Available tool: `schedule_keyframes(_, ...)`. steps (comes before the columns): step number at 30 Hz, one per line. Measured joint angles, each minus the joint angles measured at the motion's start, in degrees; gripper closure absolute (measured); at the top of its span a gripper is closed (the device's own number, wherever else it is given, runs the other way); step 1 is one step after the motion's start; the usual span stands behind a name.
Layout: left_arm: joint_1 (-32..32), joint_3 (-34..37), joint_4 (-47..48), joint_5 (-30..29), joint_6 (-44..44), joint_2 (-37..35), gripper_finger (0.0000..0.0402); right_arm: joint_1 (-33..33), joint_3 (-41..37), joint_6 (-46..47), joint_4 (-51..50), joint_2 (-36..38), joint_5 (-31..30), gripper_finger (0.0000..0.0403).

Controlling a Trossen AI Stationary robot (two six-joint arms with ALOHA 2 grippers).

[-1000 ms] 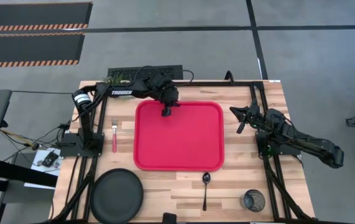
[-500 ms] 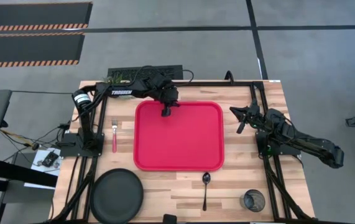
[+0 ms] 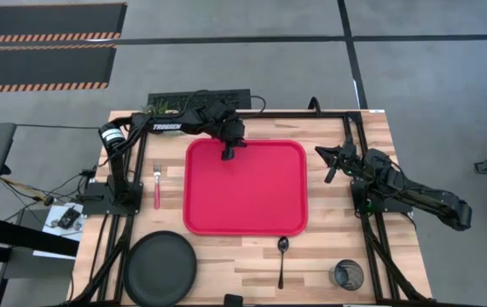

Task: Pick and place plate/cup/fork/spoon on tray
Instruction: Move the red tray to the center of the table

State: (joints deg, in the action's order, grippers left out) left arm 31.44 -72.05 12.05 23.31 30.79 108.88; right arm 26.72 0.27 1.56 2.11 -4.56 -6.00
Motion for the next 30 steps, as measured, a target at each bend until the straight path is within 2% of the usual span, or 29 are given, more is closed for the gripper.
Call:
schedule_keyframes(21,-1.20,0.04,-1.78,-0.02,-3.46,0.00,0.0388,0.00,0.00,-0.02,0.00,0.00,0.00,0.0363)
schedule_keyframes(30,-0.08,-0.28,-4.28,1.34,-2.89,4.54,0.0388,0.00,0.00,-0.02,0.00,-0.11,-0.05,0.0363)
